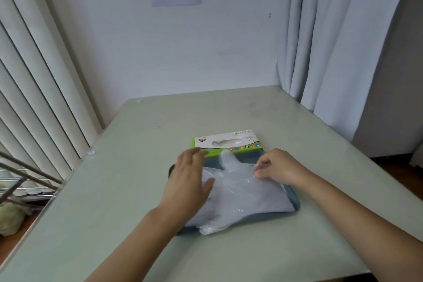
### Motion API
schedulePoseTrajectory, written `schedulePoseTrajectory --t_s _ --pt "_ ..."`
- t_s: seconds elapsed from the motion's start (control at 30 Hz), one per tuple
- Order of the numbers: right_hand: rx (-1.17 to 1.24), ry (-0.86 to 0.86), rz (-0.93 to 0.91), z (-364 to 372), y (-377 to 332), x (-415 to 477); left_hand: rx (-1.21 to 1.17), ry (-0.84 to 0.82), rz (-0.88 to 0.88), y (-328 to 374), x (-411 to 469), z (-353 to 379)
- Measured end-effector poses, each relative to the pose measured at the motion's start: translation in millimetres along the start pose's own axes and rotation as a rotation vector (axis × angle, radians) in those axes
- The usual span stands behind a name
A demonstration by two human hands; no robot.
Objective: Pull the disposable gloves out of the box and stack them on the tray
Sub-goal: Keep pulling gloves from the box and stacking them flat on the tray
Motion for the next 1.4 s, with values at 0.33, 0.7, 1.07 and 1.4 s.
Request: schedulePoseTrajectory --t_s 0.33,0.7,1.07,1.4 --pt "-0.156 -0.068 -0.028 7 -22 15 -0.099 -0.568 0.289 41 -20 75" --pt "-0.055 -0.166 -0.175 30 -44 22 -0.202 -0.449 0.217 36 -9 62" --pt "-0.052 -0.194 -0.228 28 -46 24 -0.129 -0.579 0.207 39 -12 76" --pt "-0.065 -0.125 -0.254 37 -46 27 -0.070 -0.603 0.186 38 -8 84"
Point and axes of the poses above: each hand's wrist, its own x-axis towards the middle knuckle, its own z-axis out of the palm, y = z × x, the point moved 10 cm from there along x, towards the middle knuckle, and after that the axes turned 8 degrees about z, right-handed, at the moved point
